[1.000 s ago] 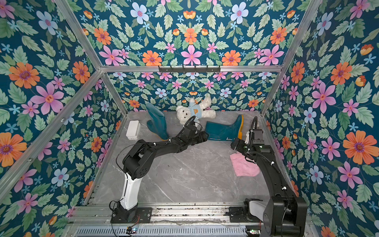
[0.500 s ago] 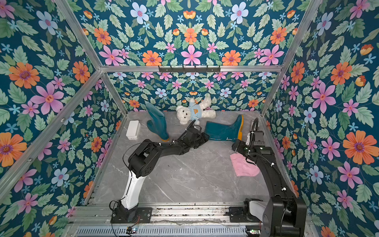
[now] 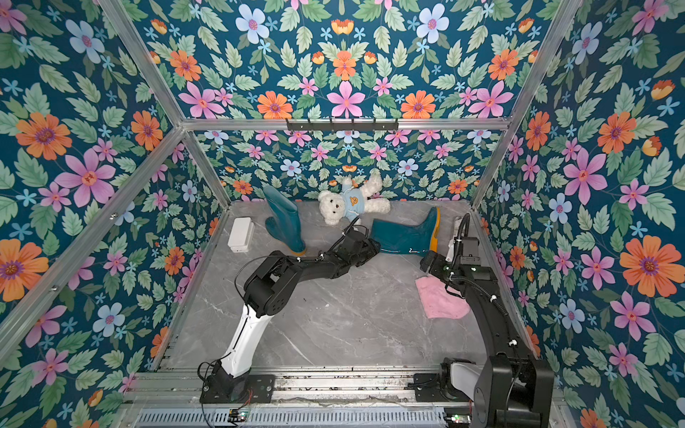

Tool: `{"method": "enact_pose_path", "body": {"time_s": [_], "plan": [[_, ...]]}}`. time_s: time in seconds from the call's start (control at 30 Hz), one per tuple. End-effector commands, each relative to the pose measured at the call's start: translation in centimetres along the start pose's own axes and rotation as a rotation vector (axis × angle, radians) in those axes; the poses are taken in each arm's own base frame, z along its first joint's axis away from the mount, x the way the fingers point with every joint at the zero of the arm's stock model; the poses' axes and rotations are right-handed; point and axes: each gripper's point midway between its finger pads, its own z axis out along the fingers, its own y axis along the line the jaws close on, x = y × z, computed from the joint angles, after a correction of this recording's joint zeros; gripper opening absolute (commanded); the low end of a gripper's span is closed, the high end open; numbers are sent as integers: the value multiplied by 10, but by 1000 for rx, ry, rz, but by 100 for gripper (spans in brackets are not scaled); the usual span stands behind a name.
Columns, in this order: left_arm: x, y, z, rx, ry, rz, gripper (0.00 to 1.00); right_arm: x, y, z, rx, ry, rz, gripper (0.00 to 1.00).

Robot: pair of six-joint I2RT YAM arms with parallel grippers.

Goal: Wipe the rubber boots with a cloth
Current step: Move the rubber boot to the center of the board.

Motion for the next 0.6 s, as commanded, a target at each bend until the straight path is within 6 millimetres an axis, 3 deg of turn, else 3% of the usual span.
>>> {"method": "enact_pose_path", "body": {"time_s": [0.0,0.07,0.2,0.3,0.57], "plan": [[-1,9,4,-34,-20,-12,58,-8,4,-3,-18,-34,-17,99],[1,12,6,-40,-20,-12,50,-9,5,-3,-20,-40,-18,99],[1,15,3,-40,-23,-9,18,-9,5,-5,-21,-42,-20,99],[-3,15,-8,-48,-38,-2,1,-9,5,-6,-22,-46,-20,99],[-11,8,-68,-41,-83,24,0,-9,6,-17,-19,-66,-19,99]]}}
